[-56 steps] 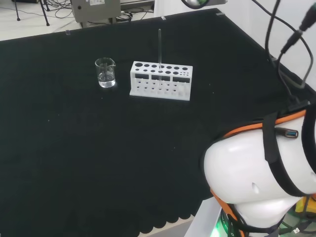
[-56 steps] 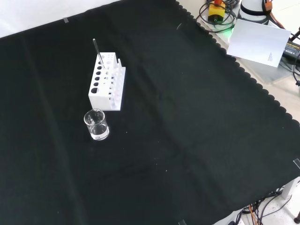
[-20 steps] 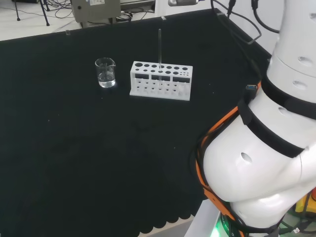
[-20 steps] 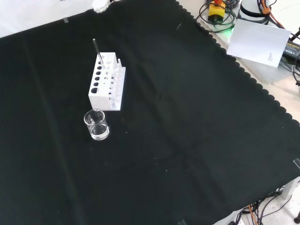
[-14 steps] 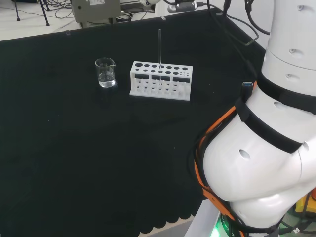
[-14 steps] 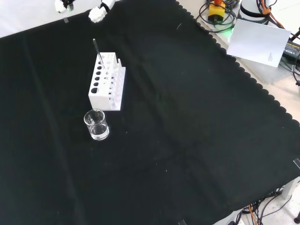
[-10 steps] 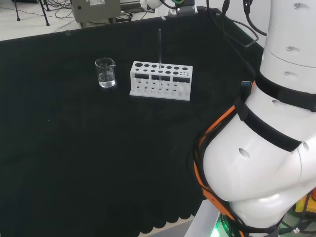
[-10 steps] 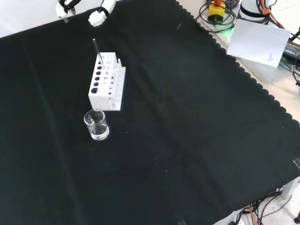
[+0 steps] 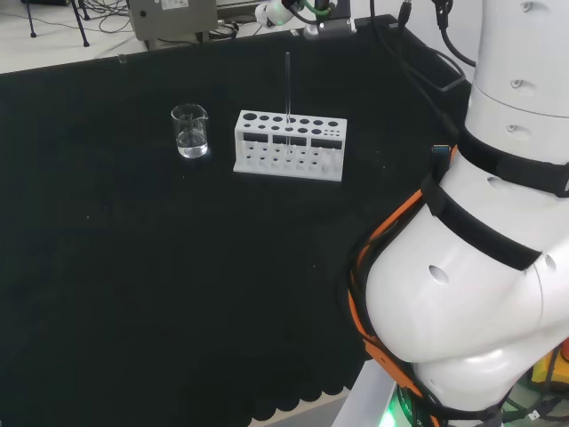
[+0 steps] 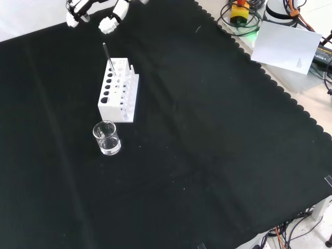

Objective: Take the glass rod from the white test tube rack.

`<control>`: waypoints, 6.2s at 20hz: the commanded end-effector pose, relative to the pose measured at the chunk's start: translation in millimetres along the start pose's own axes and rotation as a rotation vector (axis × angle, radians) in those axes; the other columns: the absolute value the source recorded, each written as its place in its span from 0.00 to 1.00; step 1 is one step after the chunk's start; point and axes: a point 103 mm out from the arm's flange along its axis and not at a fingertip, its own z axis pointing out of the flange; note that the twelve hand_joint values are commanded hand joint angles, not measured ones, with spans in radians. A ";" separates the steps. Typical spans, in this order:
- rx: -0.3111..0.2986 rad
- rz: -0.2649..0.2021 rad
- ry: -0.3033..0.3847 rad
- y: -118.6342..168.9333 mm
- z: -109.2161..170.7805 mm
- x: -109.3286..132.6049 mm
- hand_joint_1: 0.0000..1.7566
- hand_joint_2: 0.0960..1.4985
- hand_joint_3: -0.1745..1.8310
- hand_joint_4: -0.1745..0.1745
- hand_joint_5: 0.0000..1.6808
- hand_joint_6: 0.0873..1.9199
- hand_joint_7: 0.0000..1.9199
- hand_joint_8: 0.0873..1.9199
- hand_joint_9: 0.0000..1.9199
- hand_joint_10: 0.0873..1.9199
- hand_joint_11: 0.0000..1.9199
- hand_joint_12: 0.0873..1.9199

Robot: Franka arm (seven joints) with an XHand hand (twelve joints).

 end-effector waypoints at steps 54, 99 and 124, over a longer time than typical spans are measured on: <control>0.123 -0.019 0.066 5.0 76.9 -8.4 0.47 0.55 0.36 0.00 0.34 0.49 0.38 0.64 0.70 0.72 0.76 0.77; -0.175 0.001 0.194 -11.4 75.5 13.5 0.73 0.46 0.46 0.00 0.59 0.46 0.55 0.68 0.83 0.49 0.87 0.42; -0.198 0.034 0.279 -46.5 1.3 43.5 0.74 0.40 0.51 0.00 0.62 0.43 0.58 0.67 0.85 0.42 0.86 0.36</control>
